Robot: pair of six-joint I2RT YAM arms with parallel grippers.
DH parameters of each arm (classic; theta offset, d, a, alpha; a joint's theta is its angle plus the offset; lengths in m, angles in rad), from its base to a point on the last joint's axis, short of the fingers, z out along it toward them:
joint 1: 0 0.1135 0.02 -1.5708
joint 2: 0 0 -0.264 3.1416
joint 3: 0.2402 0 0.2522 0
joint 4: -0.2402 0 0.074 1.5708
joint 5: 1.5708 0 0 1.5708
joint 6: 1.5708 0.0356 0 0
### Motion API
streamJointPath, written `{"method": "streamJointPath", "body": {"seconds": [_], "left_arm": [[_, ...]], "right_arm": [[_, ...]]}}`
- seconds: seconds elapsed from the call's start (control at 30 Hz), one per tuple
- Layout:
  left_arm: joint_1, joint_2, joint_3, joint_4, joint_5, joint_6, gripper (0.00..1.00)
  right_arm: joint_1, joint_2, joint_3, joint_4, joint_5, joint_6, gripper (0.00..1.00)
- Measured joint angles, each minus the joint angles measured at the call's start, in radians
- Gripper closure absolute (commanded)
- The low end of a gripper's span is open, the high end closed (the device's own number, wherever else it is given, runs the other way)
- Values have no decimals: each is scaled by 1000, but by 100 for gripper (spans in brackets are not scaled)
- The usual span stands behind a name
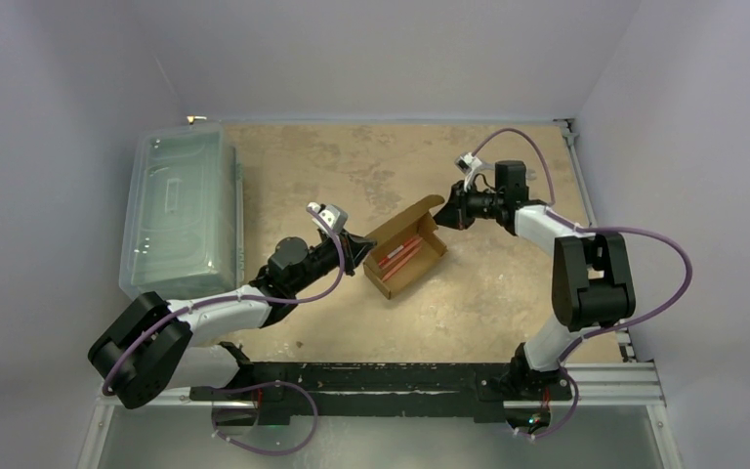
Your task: Fold the paper box
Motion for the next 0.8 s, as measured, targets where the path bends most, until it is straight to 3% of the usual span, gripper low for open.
{"method": "streamJointPath", "body": {"seconds": [0.47, 0.8], "left_arm": [[0, 0, 0, -17, 44, 16, 100], [0, 2, 0, -38, 79, 27, 100]], "right_arm": [[-32, 0, 13, -55, 84, -41, 81], [-78, -117, 40, -105, 132, -106, 61]]}}
